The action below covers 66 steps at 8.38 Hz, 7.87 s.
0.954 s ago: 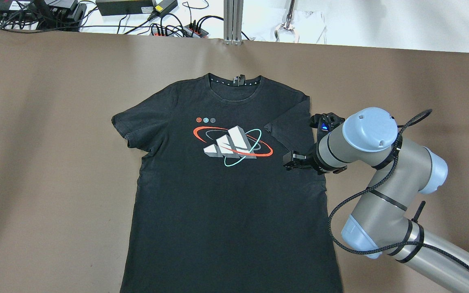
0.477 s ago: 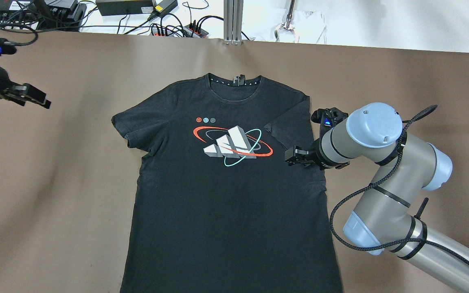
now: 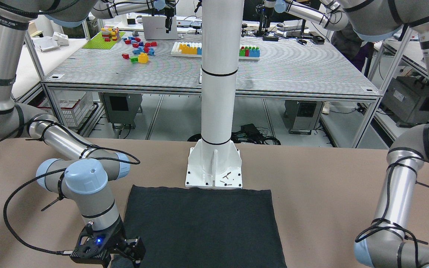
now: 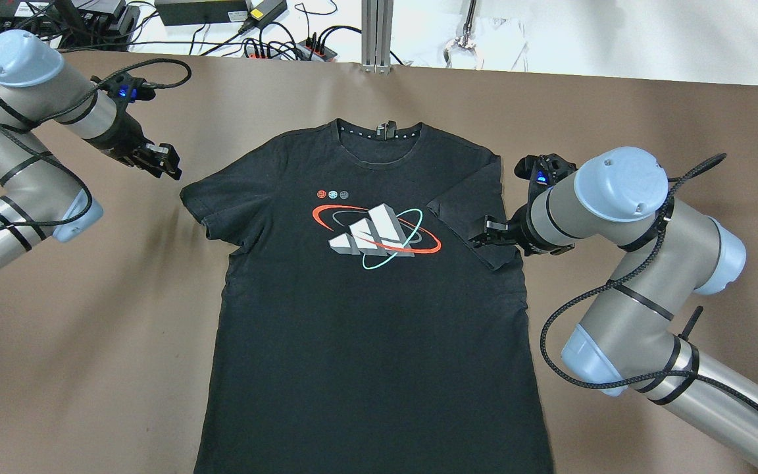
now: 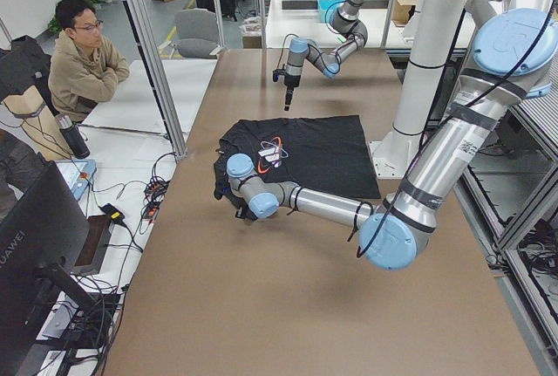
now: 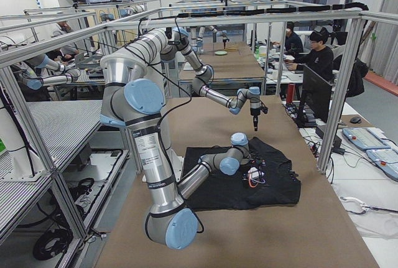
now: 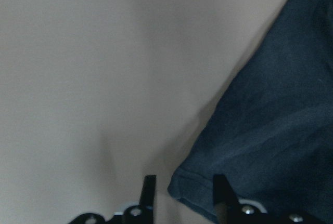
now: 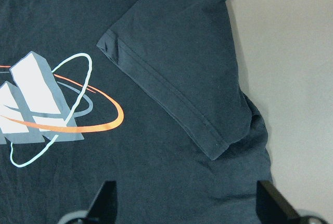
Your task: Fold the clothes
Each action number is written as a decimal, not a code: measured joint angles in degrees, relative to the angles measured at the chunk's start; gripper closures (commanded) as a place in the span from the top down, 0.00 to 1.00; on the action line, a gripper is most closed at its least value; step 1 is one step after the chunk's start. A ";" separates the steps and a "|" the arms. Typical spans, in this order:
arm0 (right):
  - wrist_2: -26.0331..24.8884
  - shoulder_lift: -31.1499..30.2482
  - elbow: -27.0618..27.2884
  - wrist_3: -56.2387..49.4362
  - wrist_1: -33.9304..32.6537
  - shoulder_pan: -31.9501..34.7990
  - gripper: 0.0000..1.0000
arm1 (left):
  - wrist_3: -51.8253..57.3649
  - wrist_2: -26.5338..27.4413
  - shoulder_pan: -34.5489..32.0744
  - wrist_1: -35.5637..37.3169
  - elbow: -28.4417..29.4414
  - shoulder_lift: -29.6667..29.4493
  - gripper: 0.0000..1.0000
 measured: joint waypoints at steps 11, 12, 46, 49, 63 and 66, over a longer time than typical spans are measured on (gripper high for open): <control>-0.03 0.15 0.20 0.77 0.18 0.05 0.94 | -1.00 0.79 2.55 -3.94 4.12 -0.47 0.00; -0.05 0.14 0.18 0.77 0.18 0.05 0.94 | -1.17 0.78 2.55 -3.99 3.89 -0.58 0.00; -1.49 -1.76 0.31 3.27 -0.15 -2.16 0.94 | -42.60 24.66 17.55 -3.64 -1.93 -11.71 1.00; -2.91 -1.80 0.36 5.48 -0.01 -3.76 0.94 | -41.45 25.68 17.98 -4.54 -2.83 -7.71 1.00; -28.89 -27.45 20.35 41.14 -0.41 -37.50 0.73 | -53.33 35.38 31.80 3.05 -41.19 19.51 1.00; -31.90 -31.52 21.95 45.62 -0.43 -44.95 0.58 | -53.85 36.82 32.97 3.07 -41.70 19.99 1.00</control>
